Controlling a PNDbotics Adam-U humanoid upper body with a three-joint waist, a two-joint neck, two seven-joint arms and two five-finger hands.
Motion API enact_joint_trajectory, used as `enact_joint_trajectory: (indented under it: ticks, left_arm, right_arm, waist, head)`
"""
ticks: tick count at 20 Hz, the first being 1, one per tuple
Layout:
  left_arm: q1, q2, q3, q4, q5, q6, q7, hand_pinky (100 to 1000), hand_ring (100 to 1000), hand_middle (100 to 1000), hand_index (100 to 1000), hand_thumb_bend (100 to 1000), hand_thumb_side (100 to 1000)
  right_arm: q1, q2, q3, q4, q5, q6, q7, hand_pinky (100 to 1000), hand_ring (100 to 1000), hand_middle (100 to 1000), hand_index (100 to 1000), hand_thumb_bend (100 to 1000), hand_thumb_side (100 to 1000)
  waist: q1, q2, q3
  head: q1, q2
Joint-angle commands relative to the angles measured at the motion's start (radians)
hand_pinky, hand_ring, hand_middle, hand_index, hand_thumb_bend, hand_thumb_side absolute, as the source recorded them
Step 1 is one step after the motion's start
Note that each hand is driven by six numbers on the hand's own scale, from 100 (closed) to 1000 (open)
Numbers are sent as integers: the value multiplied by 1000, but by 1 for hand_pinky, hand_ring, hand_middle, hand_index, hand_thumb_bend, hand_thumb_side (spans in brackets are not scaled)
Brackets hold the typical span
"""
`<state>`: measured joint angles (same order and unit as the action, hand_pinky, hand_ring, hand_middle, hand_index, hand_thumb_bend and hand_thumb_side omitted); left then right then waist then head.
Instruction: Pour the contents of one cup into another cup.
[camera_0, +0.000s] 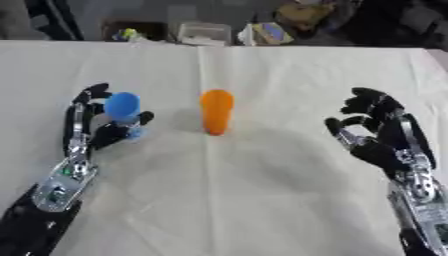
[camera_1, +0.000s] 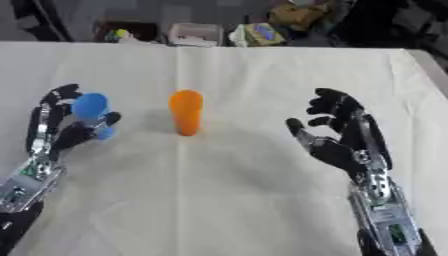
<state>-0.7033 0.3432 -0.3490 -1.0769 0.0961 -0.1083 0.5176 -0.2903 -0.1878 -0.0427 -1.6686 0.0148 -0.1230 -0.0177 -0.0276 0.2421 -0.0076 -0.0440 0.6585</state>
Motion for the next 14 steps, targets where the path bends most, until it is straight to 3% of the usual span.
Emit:
enact_joint_trajectory:
  ticks: [1, 11, 13, 14]
  left_arm:
    - [-23, 3, -3, 0, 9, -9, -9, 767, 527, 634, 783, 1000, 256]
    - [-18, -8, -8, 18, 10, -15, -24, 740, 486, 588, 755, 991, 226]
    - [-18, -9, -8, 21, 8, -14, -26, 724, 468, 565, 734, 930, 204]
    - [-19, -10, -9, 22, 9, -13, -28, 709, 441, 538, 713, 846, 170]
  right_arm:
    - [-13, -7, -1, -20, -4, -1, 2, 576, 657, 618, 775, 515, 126]
    - [-12, -5, -2, -18, -4, 0, 3, 576, 657, 618, 775, 505, 137]
    - [-12, -4, -2, -18, -5, 0, 2, 576, 657, 618, 775, 503, 138]
    - [-12, -4, -2, -18, -5, 0, 2, 576, 657, 618, 775, 505, 137]
  waist:
    - [1, -13, -4]
    - [3, -12, -8]
    - [3, -12, -8]
    - [3, -12, -9]
  head:
    - [4, -8]
    - [3, -8]
    - [3, -8]
    - [3, -9]
